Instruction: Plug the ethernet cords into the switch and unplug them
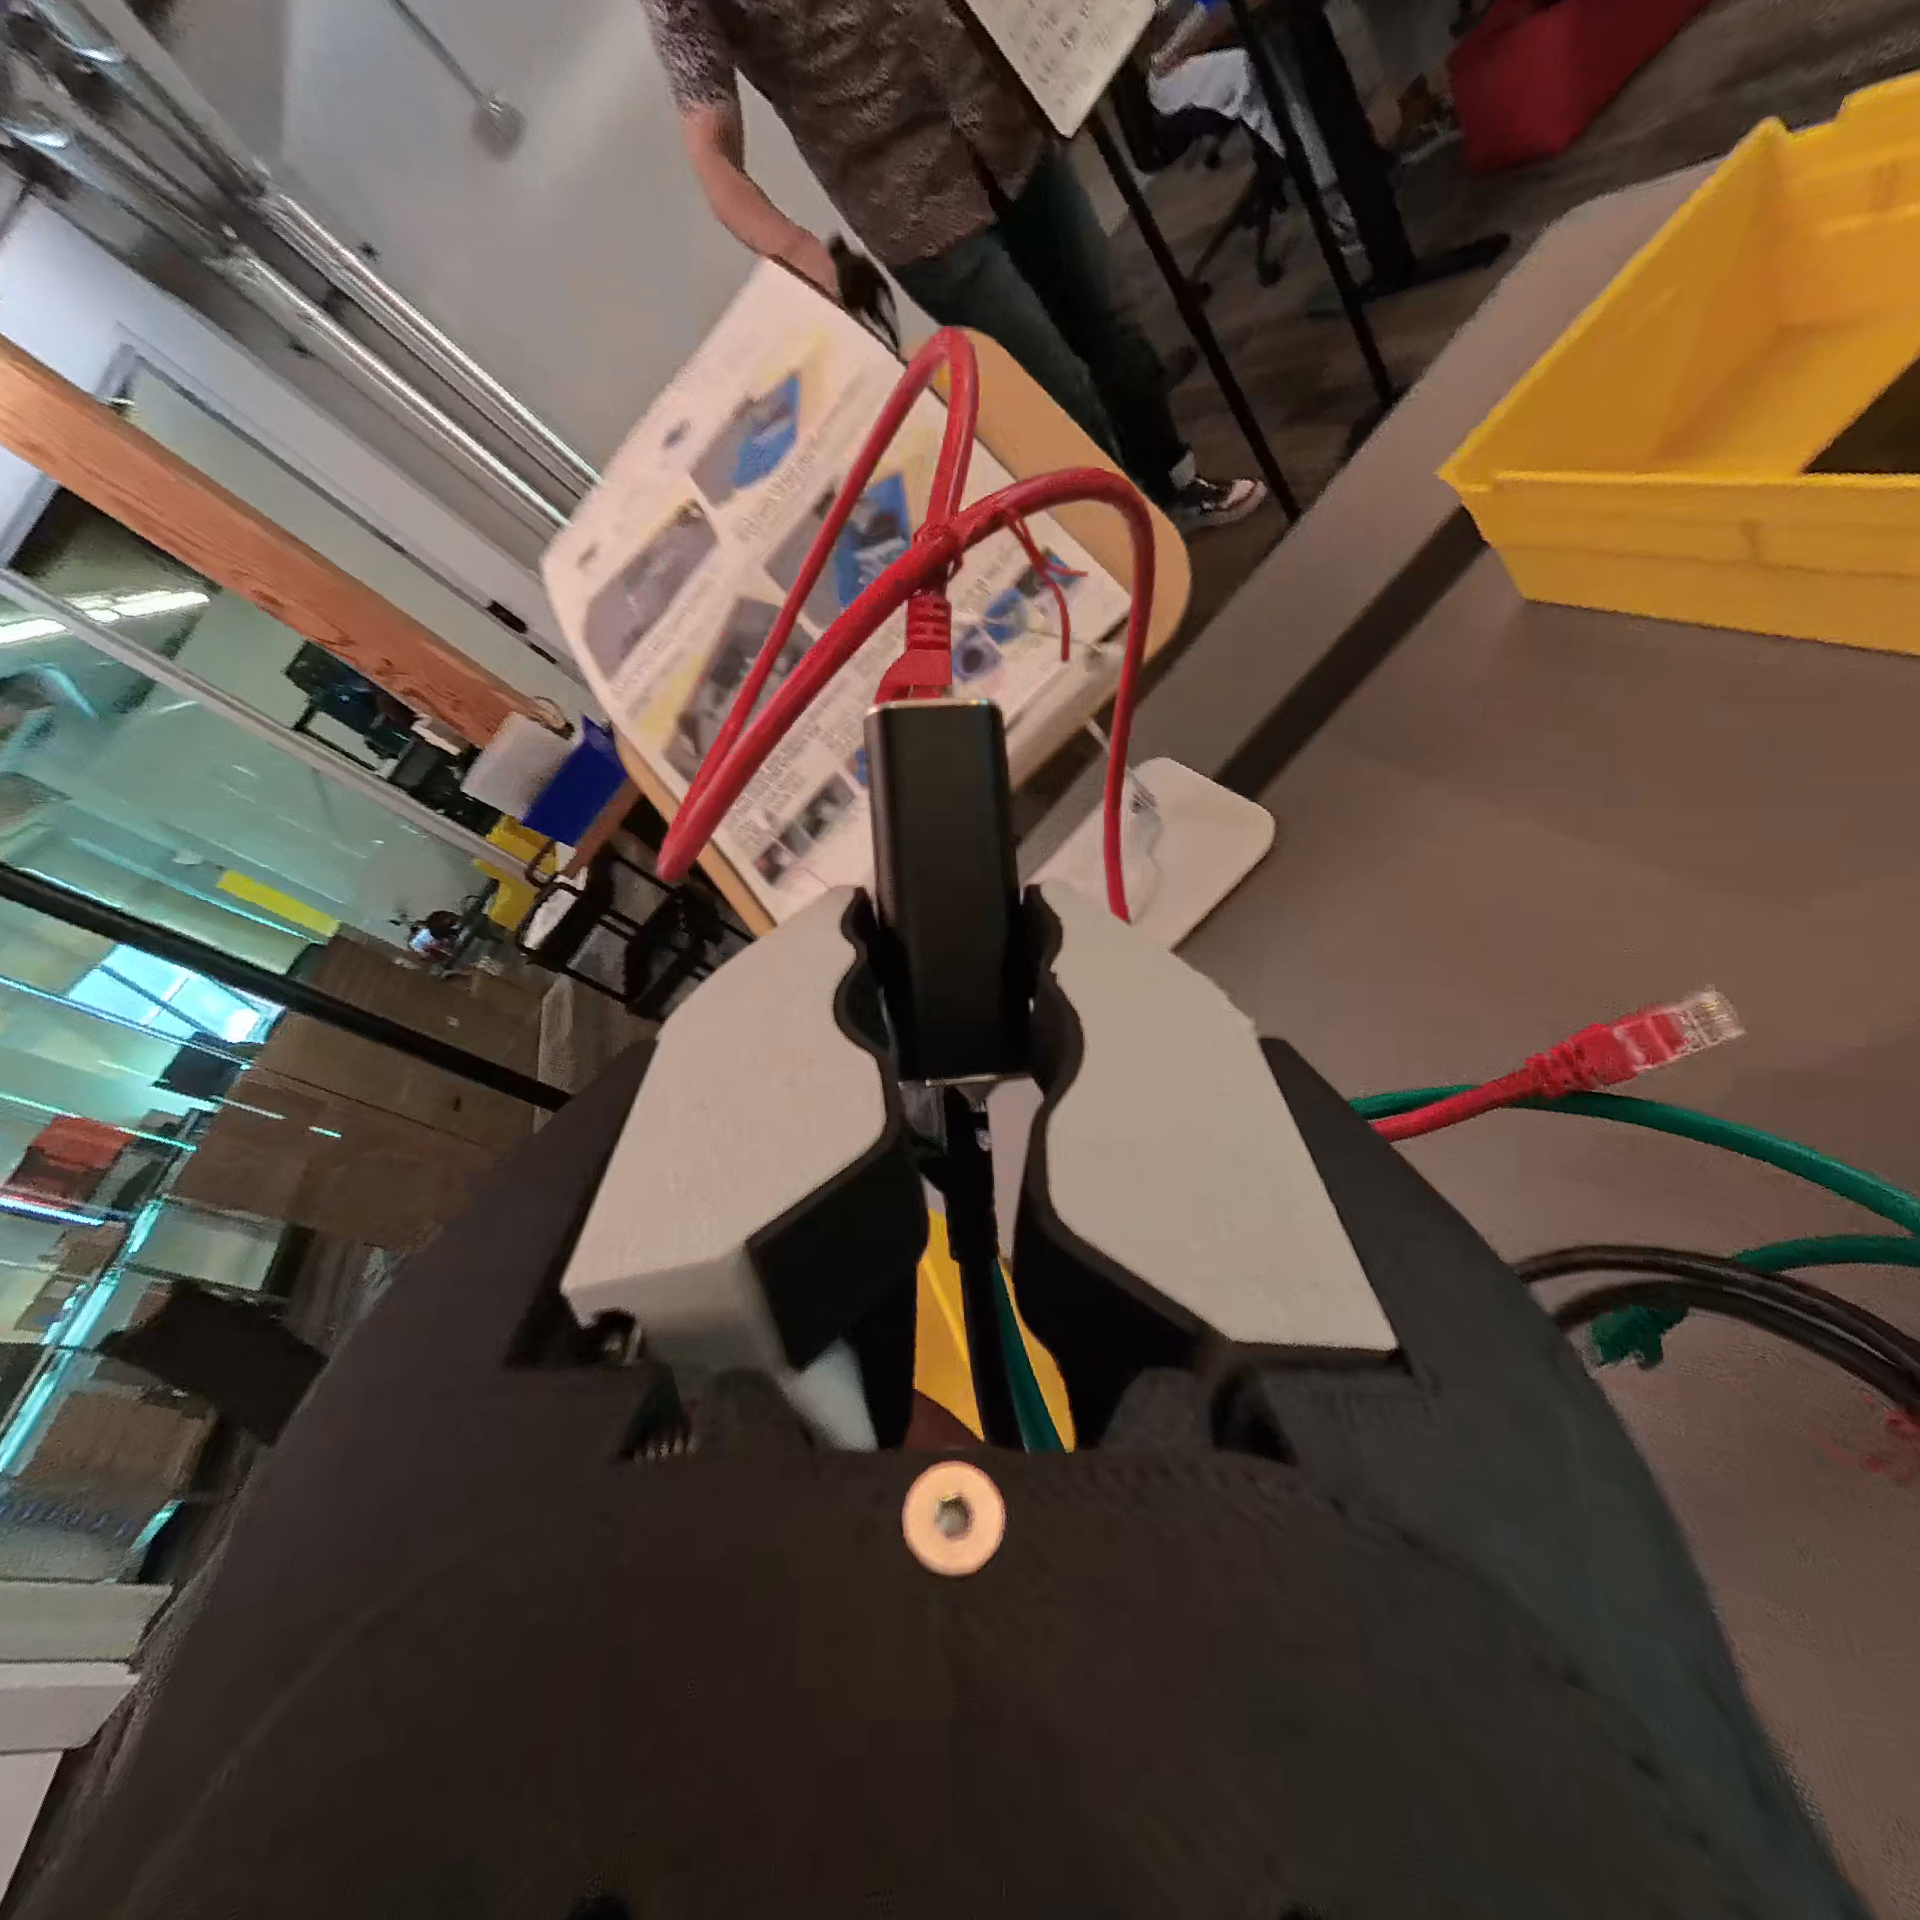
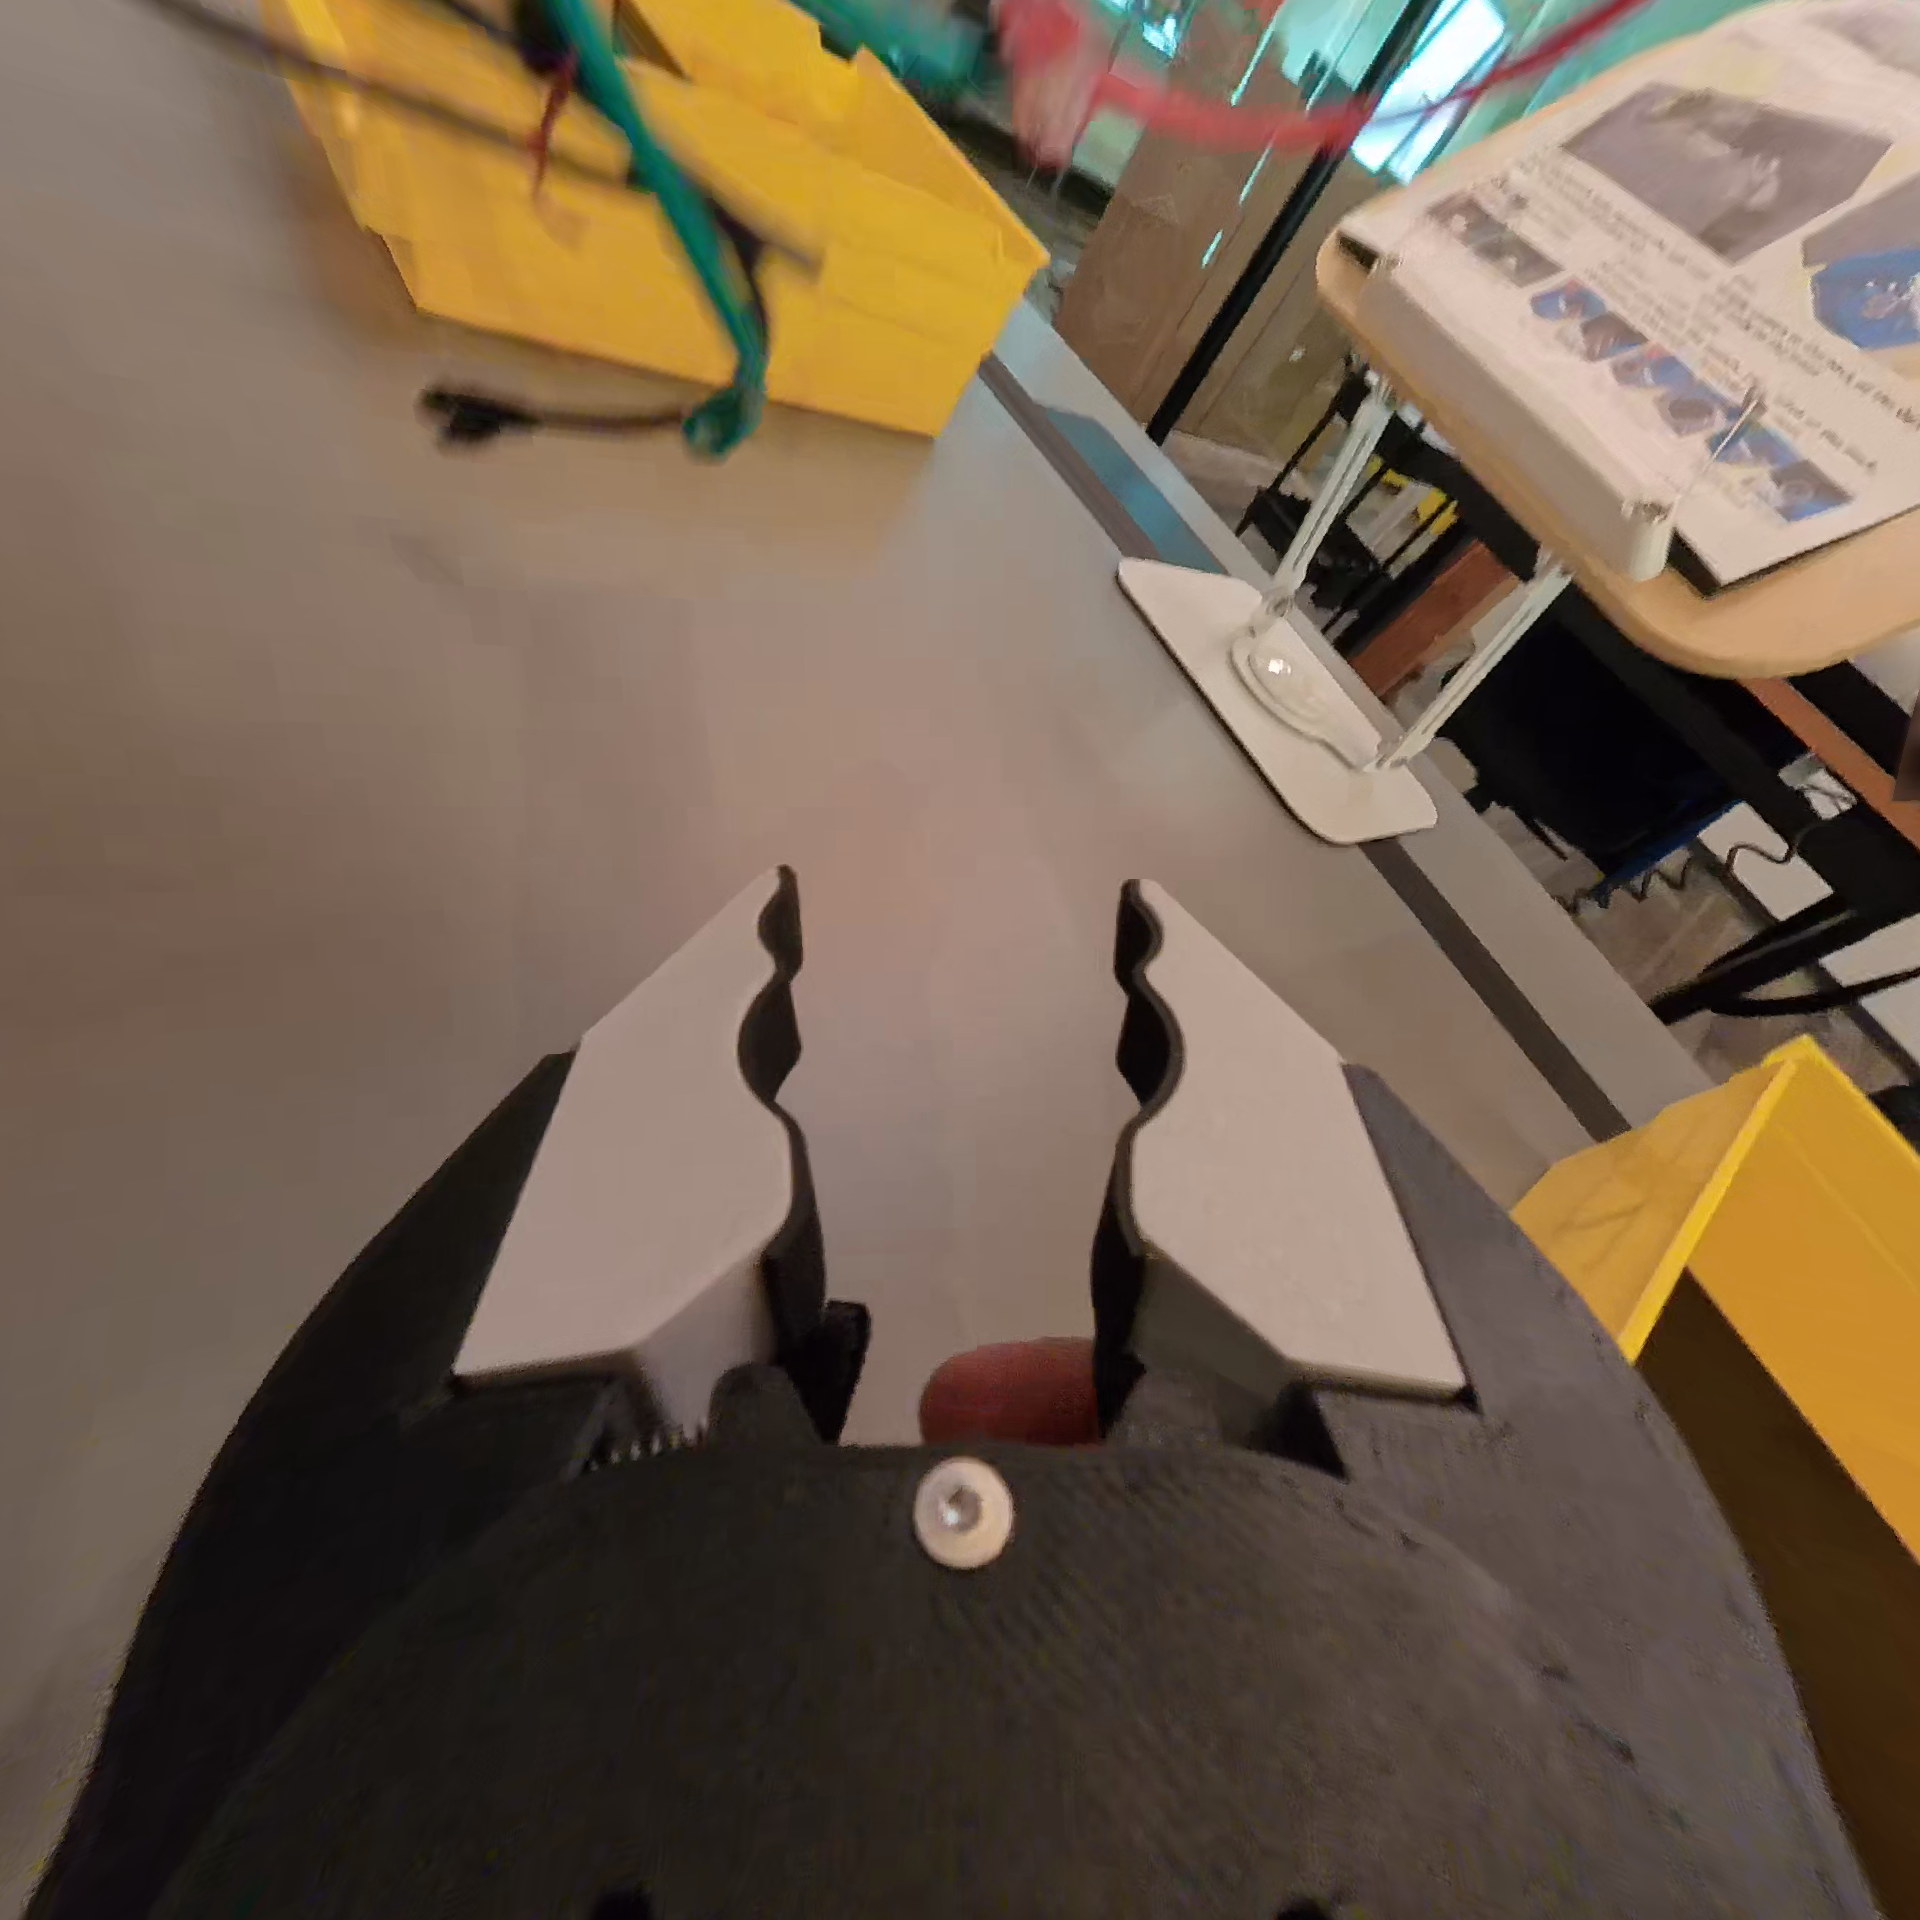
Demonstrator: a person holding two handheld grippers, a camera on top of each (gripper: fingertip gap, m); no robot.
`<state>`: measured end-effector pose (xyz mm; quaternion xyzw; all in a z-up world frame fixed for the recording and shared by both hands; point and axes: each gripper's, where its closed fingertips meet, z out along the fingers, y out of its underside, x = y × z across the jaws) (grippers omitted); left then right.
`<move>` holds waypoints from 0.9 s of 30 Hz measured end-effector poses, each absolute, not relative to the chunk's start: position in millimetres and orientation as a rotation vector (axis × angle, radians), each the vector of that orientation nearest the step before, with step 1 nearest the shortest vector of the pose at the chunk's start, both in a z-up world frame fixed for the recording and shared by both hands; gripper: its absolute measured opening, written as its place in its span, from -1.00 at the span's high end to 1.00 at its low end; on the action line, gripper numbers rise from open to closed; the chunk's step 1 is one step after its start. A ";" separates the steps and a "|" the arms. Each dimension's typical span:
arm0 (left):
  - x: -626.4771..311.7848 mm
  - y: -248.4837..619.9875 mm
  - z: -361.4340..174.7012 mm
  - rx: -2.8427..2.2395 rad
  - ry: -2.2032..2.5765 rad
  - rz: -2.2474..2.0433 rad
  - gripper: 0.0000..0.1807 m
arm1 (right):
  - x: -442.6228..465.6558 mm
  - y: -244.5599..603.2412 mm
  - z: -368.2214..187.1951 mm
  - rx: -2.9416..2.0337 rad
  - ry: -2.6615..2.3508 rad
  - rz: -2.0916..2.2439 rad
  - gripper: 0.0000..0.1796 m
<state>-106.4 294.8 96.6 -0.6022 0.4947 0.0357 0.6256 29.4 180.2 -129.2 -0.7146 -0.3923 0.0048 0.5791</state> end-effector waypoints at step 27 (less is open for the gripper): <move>-84.8 316.9 -125.9 -1.673 1.350 -0.024 0.77 | 9.8 180.9 -160.6 -1.868 -0.985 0.237 -0.24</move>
